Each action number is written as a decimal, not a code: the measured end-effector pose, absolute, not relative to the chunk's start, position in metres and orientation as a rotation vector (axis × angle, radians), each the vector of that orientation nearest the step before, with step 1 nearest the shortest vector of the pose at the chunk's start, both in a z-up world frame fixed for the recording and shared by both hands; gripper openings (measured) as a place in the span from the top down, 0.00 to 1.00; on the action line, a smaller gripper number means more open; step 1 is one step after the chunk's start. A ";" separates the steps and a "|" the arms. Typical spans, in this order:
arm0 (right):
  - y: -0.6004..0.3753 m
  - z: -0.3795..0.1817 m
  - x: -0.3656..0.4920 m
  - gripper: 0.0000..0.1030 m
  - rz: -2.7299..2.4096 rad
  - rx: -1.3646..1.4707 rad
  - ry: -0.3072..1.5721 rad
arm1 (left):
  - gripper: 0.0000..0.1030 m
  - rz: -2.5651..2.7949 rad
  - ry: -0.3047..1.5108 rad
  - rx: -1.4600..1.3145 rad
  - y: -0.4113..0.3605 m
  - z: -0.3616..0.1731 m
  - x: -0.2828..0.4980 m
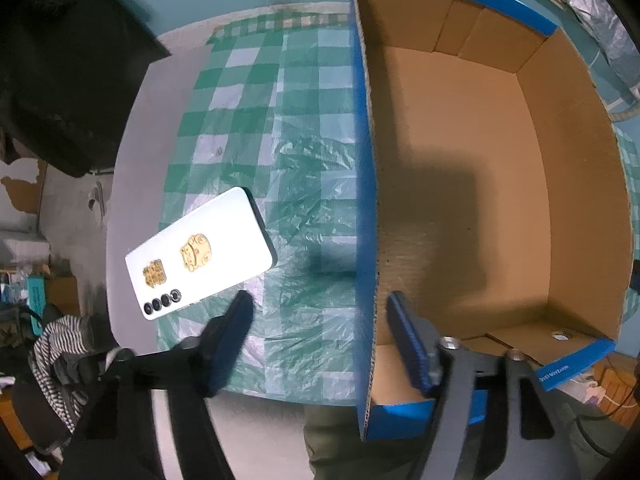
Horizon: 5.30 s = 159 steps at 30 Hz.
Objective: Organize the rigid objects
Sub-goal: 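Lower the right gripper onto the white oval earbud case and grasp it, then lift the earbud case with the right gripper and carry it over the box, then open the right gripper to drop the earbud case into the box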
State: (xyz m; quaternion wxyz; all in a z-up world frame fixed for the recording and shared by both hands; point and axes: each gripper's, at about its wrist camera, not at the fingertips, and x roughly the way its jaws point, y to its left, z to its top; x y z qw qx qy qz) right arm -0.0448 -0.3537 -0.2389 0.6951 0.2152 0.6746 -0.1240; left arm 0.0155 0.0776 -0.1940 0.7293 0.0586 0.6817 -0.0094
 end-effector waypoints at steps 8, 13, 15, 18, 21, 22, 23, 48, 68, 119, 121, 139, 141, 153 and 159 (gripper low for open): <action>-0.362 -0.260 -0.055 0.36 -0.260 0.565 1.523 | 0.63 -0.044 1.523 0.124 0.079 -0.199 0.014; -0.360 -0.262 -0.055 0.55 -0.222 0.502 1.536 | 0.73 -0.065 1.524 0.129 0.075 -0.198 0.013; -0.357 -0.262 -0.050 0.66 -0.201 0.451 1.548 | 0.73 -0.067 1.527 0.136 0.074 -0.199 0.012; -0.349 -0.261 -0.042 0.75 -0.171 0.340 1.568 | 0.79 -0.080 1.534 0.138 0.072 -0.201 0.011; -0.342 -0.258 -0.031 0.75 -0.152 0.235 1.573 | 0.83 -0.088 1.540 0.151 0.068 -0.200 0.010; -0.339 -0.256 -0.029 0.75 -0.149 0.209 1.571 | 0.84 -0.091 1.541 0.157 0.067 -0.199 0.010; -0.338 -0.258 -0.027 0.75 -0.141 0.184 1.568 | 0.84 -0.091 1.543 0.162 0.067 -0.199 0.010; -0.331 -0.259 -0.063 0.75 -0.092 0.199 1.540 | 0.90 -0.106 1.579 0.134 0.070 -0.197 0.014; -0.307 -0.166 -0.020 0.75 -0.007 0.172 1.436 | 0.90 -0.144 1.570 0.138 0.064 -0.194 0.011; -0.127 -0.141 0.145 0.75 0.461 -0.154 1.362 | 0.90 -0.146 1.544 0.120 0.072 -0.183 0.006; -0.124 -0.145 0.147 0.75 0.464 -0.161 1.369 | 0.90 -0.147 1.543 0.119 0.073 -0.182 0.006; -0.118 -0.165 0.155 0.73 0.450 -0.187 1.408 | 0.90 -0.152 1.548 0.110 0.076 -0.182 0.009; -0.119 -0.163 0.154 0.66 0.442 -0.189 1.400 | 0.90 -0.153 1.548 0.110 0.077 -0.181 0.010; -0.136 -0.131 0.136 0.64 0.439 -0.103 1.342 | 0.90 -0.165 1.567 0.130 0.073 -0.181 0.013; -0.158 -0.114 0.120 0.62 0.397 -0.035 1.316 | 0.91 -0.165 1.537 0.134 0.071 -0.178 0.014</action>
